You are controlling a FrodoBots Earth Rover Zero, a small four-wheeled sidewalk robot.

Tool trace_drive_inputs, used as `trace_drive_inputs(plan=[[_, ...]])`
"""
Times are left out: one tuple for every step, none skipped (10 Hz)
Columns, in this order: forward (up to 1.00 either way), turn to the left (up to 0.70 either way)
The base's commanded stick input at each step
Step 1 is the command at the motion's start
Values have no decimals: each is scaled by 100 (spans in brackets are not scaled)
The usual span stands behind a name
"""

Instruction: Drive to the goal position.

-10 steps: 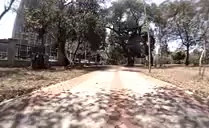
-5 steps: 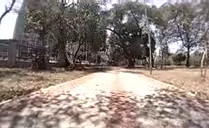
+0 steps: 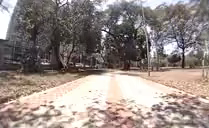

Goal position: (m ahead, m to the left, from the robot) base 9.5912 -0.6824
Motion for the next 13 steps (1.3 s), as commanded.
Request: trace_drive_inputs(plan=[[100, 0], [100, 0], [100, 0], [100, 0], [100, 0], [100, 0], [100, 0], [100, 0], [100, 0], [100, 0], [100, 0], [100, 0], [100, 0]])
